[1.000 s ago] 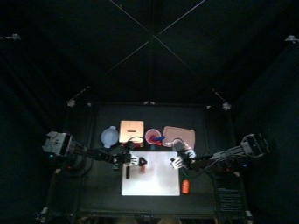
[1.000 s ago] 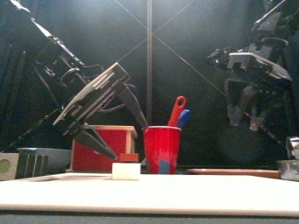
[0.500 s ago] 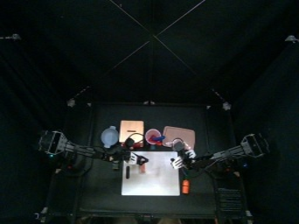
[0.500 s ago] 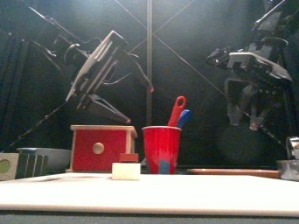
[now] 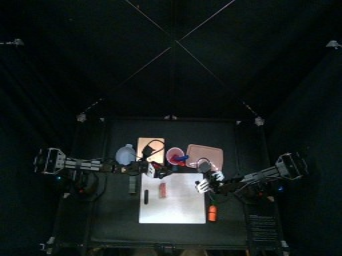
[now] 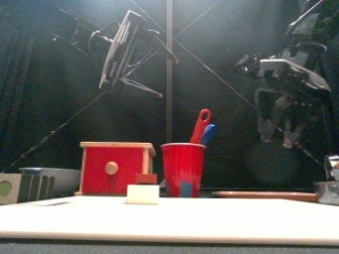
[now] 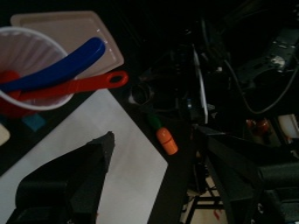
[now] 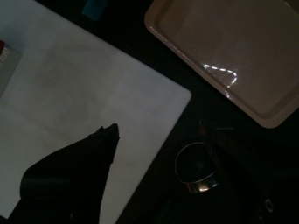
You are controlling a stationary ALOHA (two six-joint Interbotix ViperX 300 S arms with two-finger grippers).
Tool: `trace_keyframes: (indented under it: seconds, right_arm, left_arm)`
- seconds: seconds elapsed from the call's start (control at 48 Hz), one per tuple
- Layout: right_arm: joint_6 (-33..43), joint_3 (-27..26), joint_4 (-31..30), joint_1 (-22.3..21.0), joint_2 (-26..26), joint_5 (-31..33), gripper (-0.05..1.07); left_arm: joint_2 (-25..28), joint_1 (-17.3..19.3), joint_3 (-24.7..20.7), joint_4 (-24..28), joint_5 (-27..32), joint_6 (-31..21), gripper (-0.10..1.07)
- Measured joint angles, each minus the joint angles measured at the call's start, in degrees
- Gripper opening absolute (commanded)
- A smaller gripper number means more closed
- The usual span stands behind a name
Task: Place assembled salmon sushi in bowl
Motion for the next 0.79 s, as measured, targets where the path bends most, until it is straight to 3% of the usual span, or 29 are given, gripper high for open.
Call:
trace_keyframes:
  seconds: [0.188, 0.271, 0.604, 0.792]
  right_arm:
    - [0.0, -0.09, 0.0, -0.09, 0.0, -0.26, 1.02]
    - [0.0, -0.09, 0.0, -0.09, 0.0, -0.44, 1.02]
    - [-0.09, -0.18, 0.09, -0.09, 0.0, -0.97, 1.02]
    - [0.0, -0.09, 0.09, -0.18, 0.0, -1.05, 1.02]
  left_arm:
    - [-0.88, -0.18, -4.31, 13.89, 5.27, 2.37, 1.01]
    - [-0.88, -0.7, -5.98, 15.38, 5.89, 2.2, 1.01]
    - [-0.97, 2.02, -6.68, 10.11, 5.8, 1.93, 1.01]
    - [-0.88, 3.43, -4.04, -1.14, 5.27, 1.85, 1.01]
